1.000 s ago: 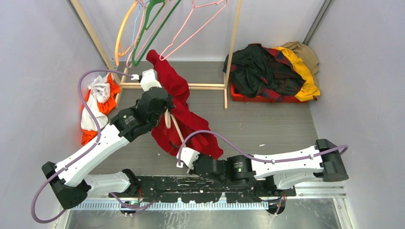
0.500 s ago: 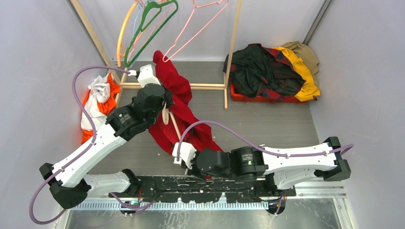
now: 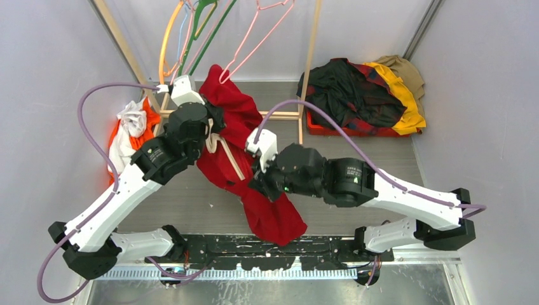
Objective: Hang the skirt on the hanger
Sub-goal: Hang the skirt on the hanger.
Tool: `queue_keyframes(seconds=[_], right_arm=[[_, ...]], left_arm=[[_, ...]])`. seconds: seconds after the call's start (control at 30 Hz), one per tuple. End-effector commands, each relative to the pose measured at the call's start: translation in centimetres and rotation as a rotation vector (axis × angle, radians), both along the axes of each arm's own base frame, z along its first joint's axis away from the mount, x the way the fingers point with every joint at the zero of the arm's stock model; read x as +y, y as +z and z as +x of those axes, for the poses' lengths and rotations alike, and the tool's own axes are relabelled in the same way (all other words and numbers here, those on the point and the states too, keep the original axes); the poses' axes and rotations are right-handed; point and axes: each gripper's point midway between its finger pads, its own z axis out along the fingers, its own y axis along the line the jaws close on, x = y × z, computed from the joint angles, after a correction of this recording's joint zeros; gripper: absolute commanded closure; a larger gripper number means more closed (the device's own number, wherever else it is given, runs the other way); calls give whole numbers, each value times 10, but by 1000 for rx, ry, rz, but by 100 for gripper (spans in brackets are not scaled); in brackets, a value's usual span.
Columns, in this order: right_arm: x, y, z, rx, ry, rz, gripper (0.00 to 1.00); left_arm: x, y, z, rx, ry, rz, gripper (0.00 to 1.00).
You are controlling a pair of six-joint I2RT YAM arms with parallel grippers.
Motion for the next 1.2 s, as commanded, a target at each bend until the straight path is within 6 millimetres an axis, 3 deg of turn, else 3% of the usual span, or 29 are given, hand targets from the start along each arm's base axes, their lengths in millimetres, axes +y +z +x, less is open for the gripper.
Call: queue_keyframes(seconds=[0.0,0.13,0.27,0.5,0.67,0.8,0.97,1.07,1.17], right_arm=[[22,129,22,-6,14,439,99],[43,129,48,121,51,446,99],[39,142,67,128,49,505,99],[23,198,41,81,170,585,99],[14,224,28,64,216,631,99],[9,232,35,18,178,633,99],[8,234,65,-27,85,621,99],[7,248,67,-20,114,659,99],[22,236,75,40,118,608,99]], left_arm=[[5,3,-5,-17,-32,92,100],[-1,-7,-6,-2,-69,104,100],[-3,-19,-8,23,-91,128,100],[12,-42,-6,51,-13,185,100],[17,-51,-4,52,21,196,100],[15,-61,-3,73,14,211,100],[13,-70,-6,96,-8,224,100],[15,-75,-9,103,-11,234,100],[15,-70,-12,87,-27,208,100]])
